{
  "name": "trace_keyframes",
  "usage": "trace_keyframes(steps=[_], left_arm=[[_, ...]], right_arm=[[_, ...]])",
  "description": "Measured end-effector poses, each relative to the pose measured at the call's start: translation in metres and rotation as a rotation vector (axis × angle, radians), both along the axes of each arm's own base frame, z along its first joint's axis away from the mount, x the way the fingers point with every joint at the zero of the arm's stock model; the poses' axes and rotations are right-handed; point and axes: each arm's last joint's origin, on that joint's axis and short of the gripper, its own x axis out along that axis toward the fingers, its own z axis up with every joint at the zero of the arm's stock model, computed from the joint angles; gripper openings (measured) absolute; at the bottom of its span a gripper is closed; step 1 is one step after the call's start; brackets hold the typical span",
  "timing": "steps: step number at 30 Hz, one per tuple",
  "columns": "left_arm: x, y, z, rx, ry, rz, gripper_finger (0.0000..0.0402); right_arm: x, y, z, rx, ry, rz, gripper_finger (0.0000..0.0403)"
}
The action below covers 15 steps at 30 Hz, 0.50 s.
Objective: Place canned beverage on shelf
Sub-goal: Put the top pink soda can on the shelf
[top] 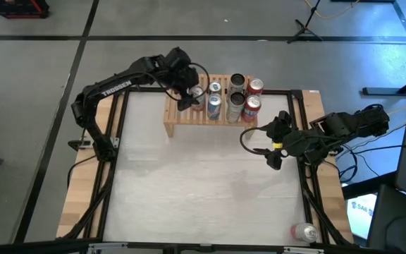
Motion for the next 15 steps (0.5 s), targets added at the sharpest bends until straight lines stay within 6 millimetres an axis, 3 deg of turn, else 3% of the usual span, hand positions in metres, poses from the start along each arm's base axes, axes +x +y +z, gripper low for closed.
trace_keyframes(steps=[4, 10, 15], left_arm=[[-0.0003, 0.0003, -0.0001, -0.007, -0.001, 0.003, 0.0267], [0.0007, -0.0013, -0.0001, 0.020, 0.009, -0.008, 0.0317], [0.0005, -0.0003, 0.0000, 0.043, 0.015, 0.000, 0.0331]], right_arm=[[0.0000, -0.0005, 0.0002, -0.013, -0.004, -0.011, 0.0358], [-0.0002, -0.0009, 0.0001, -0.022, -0.005, -0.018, 0.0358], [-0.0002, -0.0009, 0.0001, -0.022, -0.005, -0.018, 0.0358]])
